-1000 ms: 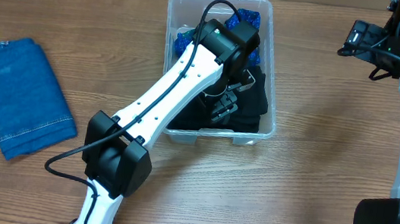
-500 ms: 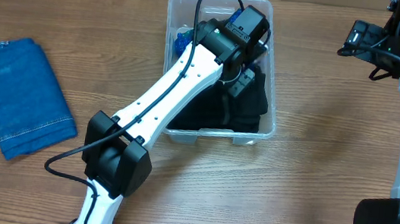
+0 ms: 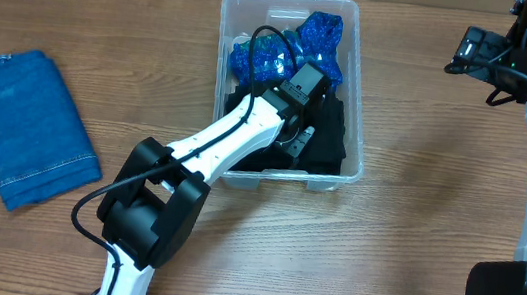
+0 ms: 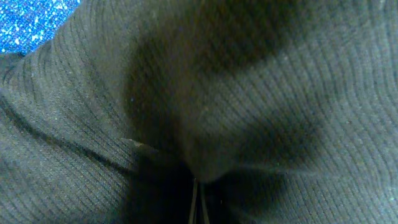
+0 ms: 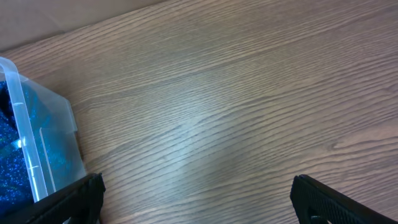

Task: Pack container
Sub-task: 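Release the black garment and press it down in the bin with left gripper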

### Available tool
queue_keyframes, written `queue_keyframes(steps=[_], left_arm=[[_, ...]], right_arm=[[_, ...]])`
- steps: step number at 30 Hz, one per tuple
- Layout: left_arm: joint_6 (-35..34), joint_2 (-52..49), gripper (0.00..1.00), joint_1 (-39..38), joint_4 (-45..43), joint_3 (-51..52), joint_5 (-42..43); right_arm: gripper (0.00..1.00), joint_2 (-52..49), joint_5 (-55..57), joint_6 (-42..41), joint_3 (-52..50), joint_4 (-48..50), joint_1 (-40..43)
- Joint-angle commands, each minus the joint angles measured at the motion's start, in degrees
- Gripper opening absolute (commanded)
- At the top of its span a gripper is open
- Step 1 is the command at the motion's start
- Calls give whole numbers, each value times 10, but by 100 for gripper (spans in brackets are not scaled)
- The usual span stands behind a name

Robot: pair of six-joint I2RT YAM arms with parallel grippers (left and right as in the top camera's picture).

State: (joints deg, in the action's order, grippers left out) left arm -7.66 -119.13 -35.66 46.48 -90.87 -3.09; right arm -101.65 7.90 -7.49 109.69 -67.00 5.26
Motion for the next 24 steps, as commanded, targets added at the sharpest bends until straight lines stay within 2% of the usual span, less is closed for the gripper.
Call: queue_keyframes(steps=[1, 4, 6, 10, 13, 16, 21, 24], left_arm=[[-9, -16, 6, -2, 89, -64, -3], [2, -14, 12, -2, 197, -200, -12], [2, -14, 13, -2, 275, -290, -56], [-19, -14, 13, 2, 362, -337, -78], [-40, -15, 13, 9, 393, -311, -78], [-57, -15, 12, 12, 387, -261, -73], [-57, -15, 11, 10, 286, -103, -22], [-56, -15, 4, 12, 212, 0, 1]], right_arm=[[100, 3, 2, -2, 1, 2, 1], [100, 3, 2, -2, 1, 2, 1], [100, 3, 2, -2, 1, 2, 1], [100, 3, 2, -2, 1, 2, 1], [100, 3, 2, -2, 1, 2, 1], [100, 3, 2, -2, 1, 2, 1], [100, 3, 2, -2, 1, 2, 1], [100, 3, 2, -2, 1, 2, 1]])
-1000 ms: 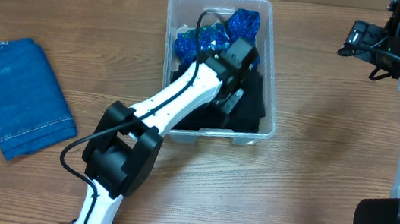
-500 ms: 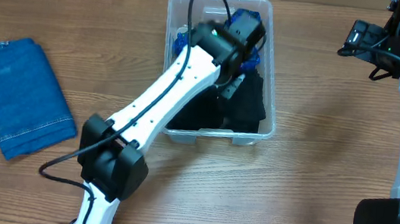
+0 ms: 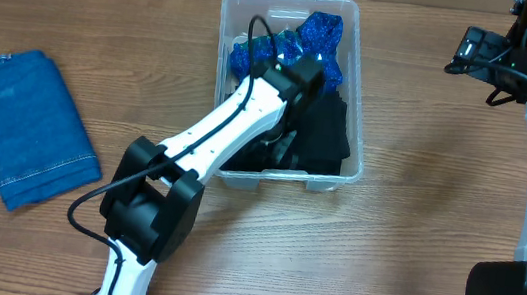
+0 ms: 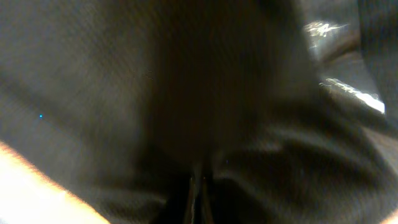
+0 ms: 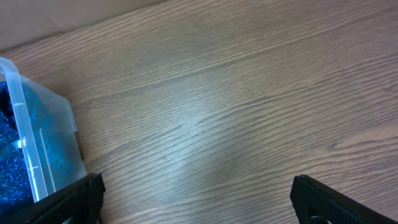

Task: Pack container
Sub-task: 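Release the black garment and press it down in the bin with left gripper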

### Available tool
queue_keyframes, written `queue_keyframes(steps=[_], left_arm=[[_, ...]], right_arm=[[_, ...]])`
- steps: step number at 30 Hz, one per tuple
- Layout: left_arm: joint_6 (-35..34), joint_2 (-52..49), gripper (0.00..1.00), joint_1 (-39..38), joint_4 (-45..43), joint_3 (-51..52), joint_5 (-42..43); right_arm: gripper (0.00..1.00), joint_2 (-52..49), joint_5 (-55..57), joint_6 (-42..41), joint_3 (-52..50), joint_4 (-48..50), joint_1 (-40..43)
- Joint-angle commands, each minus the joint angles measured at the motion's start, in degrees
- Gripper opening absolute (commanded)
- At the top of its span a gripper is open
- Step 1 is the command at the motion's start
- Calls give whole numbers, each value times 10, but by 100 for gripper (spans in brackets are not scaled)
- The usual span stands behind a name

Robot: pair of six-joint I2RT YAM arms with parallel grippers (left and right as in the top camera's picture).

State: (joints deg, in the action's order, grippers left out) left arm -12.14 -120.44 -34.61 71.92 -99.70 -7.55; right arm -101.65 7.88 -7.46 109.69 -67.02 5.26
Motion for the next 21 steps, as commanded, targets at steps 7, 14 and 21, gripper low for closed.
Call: queue_keyframes(steps=[7, 14, 21], left_arm=[[6, 2, 4, 8, 13, -9, 44], [-8, 2, 8, 4, -26, -232, 44], [-46, -2, 7, 0, -170, -140, 98]], right_arm=[[100, 3, 2, -2, 1, 2, 1], [100, 3, 2, -2, 1, 2, 1], [100, 3, 2, -2, 1, 3, 1]])
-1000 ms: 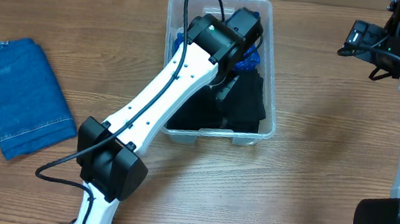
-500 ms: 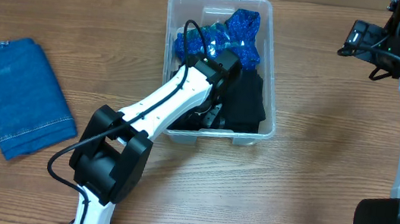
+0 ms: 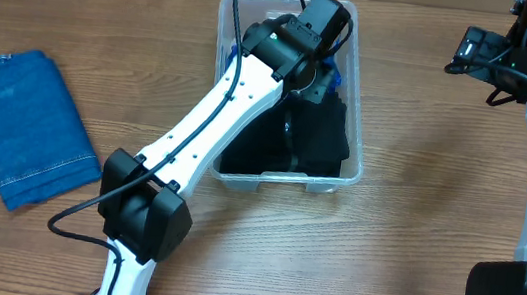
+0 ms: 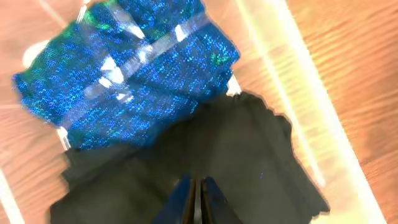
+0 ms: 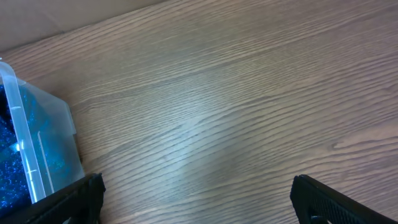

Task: Pack container
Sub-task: 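Release the black garment and press it down in the bin with left gripper, then move the left gripper out of the bin toward the denim garment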

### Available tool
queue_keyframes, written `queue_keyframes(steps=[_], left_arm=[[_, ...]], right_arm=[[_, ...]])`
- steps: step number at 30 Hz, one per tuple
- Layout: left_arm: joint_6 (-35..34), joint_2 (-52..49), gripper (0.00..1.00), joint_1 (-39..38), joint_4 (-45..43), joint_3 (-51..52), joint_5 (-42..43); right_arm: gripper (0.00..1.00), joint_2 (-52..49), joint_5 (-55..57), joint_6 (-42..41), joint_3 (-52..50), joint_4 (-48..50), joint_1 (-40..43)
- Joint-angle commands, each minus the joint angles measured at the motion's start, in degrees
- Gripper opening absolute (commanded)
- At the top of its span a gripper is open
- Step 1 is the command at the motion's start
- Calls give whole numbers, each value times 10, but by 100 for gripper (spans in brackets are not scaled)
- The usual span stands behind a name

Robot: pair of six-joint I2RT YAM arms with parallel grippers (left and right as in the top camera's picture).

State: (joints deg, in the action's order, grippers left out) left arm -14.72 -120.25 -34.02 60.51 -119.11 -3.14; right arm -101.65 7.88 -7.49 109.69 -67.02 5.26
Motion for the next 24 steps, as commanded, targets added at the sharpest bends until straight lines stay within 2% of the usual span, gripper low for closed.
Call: queue_keyframes(steps=[1, 6, 11, 13, 14, 15, 16, 19, 21, 24], left_arm=[[-21, -4, 7, -9, -75, 70, 67], [-21, -4, 9, -24, -208, 178, 74], [-21, -4, 17, -30, -299, 288, 74], [-20, -4, 16, -30, -324, 317, 75], [-20, -4, 13, -30, -328, 320, 78], [-19, -3, 6, -30, -329, 315, 92], [-11, 1, 5, -30, -327, 303, 113], [-3, 29, 8, -17, -281, 227, 148], [-3, 67, 10, 1, -214, 163, 135], [-3, 123, 11, 31, -149, 127, 77]], right_arm=[[100, 3, 2, -2, 1, 2, 1], [100, 3, 2, -2, 1, 2, 1], [100, 3, 2, -2, 1, 2, 1], [100, 3, 2, -2, 1, 2, 1], [100, 3, 2, -2, 1, 2, 1], [100, 3, 2, -2, 1, 2, 1], [100, 3, 2, -2, 1, 2, 1], [100, 3, 2, -2, 1, 2, 1], [100, 3, 2, -2, 1, 3, 1], [100, 3, 2, -2, 1, 2, 1]])
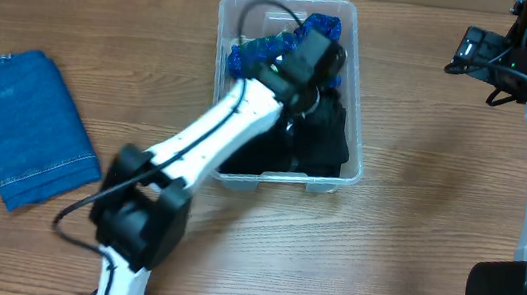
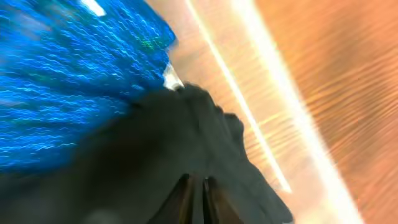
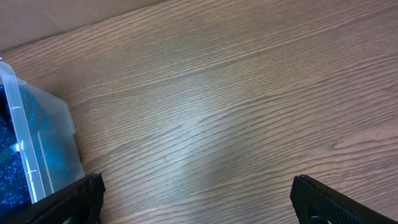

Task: Pack container
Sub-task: 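Move the left gripper out of the bin toward the denim garment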

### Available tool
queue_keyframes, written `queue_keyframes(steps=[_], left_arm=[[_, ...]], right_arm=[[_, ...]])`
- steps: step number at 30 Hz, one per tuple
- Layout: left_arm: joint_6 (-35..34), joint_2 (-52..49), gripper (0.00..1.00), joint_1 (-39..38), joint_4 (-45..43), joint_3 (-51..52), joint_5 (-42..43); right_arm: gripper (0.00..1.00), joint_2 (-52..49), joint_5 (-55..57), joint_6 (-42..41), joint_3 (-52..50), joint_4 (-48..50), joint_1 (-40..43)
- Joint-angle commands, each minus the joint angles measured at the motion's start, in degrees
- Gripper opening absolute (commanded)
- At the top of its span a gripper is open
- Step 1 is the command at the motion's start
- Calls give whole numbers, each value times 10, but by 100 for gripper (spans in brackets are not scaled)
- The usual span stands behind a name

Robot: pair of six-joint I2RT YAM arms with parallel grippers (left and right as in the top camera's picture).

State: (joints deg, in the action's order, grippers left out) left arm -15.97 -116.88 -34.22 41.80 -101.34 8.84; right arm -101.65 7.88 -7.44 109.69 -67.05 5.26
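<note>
A clear plastic container [image 1: 357,129] stands at the table's middle back. Inside lie a black knit garment [image 1: 327,140] on the near side and a shiny blue sequin garment [image 1: 252,58] on the far side. My left gripper [image 1: 303,90] hangs over the container's middle, shut, its fingertips [image 2: 187,198] together just above the black garment [image 2: 155,155], beside the blue garment [image 2: 68,81]; this view is blurred. A folded blue denim piece [image 1: 32,127] lies on the table at the far left. My right gripper [image 3: 196,202] stands open over bare wood.
The container's right wall [image 2: 249,87] runs beside my left fingers. Its corner [image 3: 43,143] shows at the left of the right wrist view. The right arm stands along the table's right edge, its gripper [image 1: 477,48] raised at the back right.
My left gripper has come down from high over the container's far end to just above the black garment, nearer the middle, still shut. The right arm has not moved.
My left gripper was shut and pressed into the black garment in the container's near half. Then it was still down in the cloth, farther back. Then it stood raised over the far end, holding nothing. Now it is low over the black garment again.
</note>
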Motion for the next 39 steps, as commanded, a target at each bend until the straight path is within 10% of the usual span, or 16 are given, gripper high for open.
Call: queue_keyframes(steps=[1, 13, 19, 29, 39], left_arm=[[10, 111, 13, 46, 58, -52, -65], [35, 196, 17, 375, 352, -10, -178], [35, 196, 37, 512, 303, 116, -183], [-9, 196, 43, 712, 187, 227, -178], [137, 192, 93, 836, 111, 228, -85]], right_arm=[[100, 3, 2, -2, 1, 3, 1], [100, 3, 2, -2, 1, 3, 1], [100, 3, 2, -2, 1, 3, 1], [100, 3, 2, -2, 1, 3, 1], [100, 3, 2, -2, 1, 3, 1]])
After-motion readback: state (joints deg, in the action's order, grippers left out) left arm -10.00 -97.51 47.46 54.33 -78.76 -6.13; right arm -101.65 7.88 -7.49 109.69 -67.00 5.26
